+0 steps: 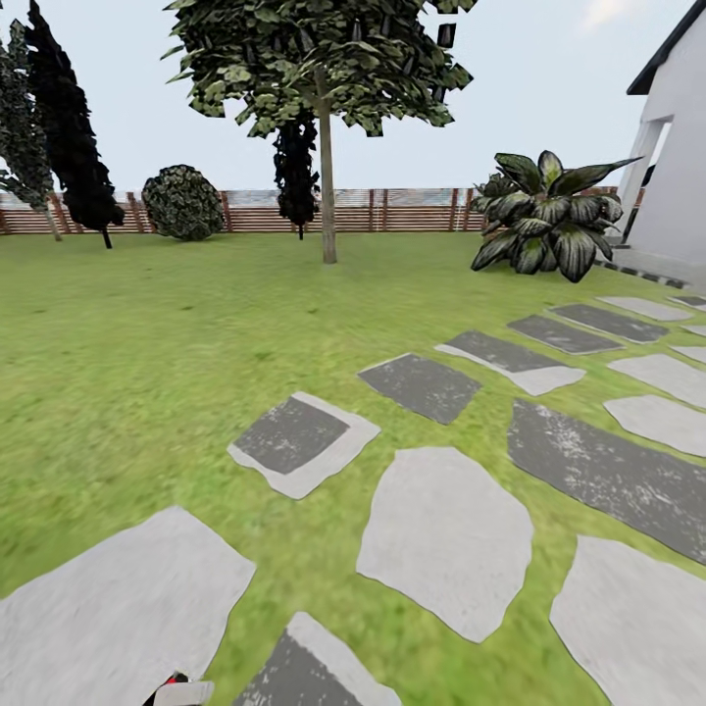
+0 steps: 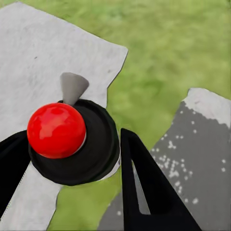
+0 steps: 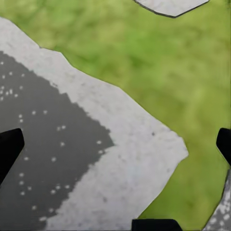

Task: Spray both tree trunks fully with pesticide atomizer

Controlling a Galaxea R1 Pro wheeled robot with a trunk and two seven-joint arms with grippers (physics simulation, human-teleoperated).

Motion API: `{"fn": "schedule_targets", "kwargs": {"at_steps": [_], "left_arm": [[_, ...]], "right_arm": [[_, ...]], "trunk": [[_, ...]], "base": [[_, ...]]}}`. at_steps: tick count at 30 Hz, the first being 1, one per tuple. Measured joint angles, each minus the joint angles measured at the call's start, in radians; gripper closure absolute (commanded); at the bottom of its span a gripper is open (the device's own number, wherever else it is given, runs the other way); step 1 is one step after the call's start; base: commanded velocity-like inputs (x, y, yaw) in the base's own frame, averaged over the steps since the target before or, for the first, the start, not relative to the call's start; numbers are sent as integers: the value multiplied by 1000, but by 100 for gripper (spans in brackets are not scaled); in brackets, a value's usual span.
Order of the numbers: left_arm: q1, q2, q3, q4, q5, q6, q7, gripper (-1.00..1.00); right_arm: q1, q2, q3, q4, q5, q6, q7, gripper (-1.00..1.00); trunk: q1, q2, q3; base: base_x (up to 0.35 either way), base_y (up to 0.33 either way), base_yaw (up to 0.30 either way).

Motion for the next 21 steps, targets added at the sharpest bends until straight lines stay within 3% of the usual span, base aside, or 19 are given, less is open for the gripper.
{"fn": "schedule_targets", "kwargs": {"at_steps": [21], "left_arm": [[0, 0, 0, 0, 0, 0, 0, 100]], "right_arm": [[0, 0, 0, 0, 0, 0, 0, -100]], "trunk": [[0, 0, 0]], "base": [[340, 0, 0]]}}
